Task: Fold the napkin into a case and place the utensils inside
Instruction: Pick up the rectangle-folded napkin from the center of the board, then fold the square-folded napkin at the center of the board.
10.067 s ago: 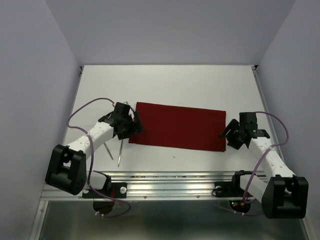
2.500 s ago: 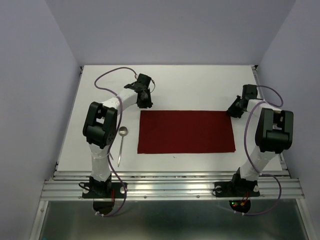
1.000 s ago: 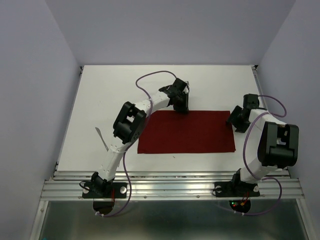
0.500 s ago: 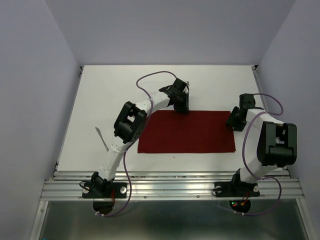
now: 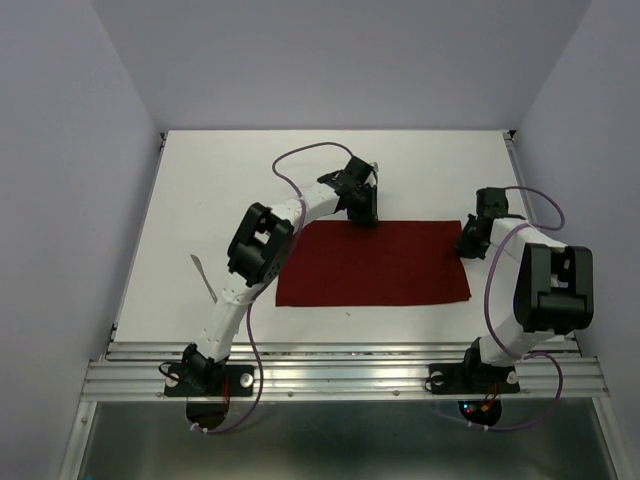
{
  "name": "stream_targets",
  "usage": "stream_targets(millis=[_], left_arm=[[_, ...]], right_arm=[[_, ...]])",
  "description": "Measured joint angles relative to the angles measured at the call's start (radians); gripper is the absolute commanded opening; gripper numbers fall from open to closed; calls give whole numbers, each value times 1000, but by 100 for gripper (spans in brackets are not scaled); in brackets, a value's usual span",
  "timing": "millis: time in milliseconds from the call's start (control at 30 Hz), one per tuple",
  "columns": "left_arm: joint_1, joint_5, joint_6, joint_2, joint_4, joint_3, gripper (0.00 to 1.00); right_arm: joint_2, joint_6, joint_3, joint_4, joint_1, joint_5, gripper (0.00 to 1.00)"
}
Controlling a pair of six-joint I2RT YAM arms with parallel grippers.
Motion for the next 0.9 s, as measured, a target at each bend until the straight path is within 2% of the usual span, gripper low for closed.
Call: stream_targets(millis=[367, 533, 667, 900], left_arm=[[10, 34, 0, 2, -18, 13, 33], [24, 63, 0, -19, -26, 5, 33], [47, 57, 6, -114, -40, -53, 33], [129, -13, 34, -367, -21, -296, 33]], right_arm=[[-185, 19, -16, -37, 13, -23, 1], [-215, 19, -16, -54, 18, -27, 1], [-215, 19, -16, -61, 18, -40, 1], [-219, 23, -13, -79, 37, -78, 1]])
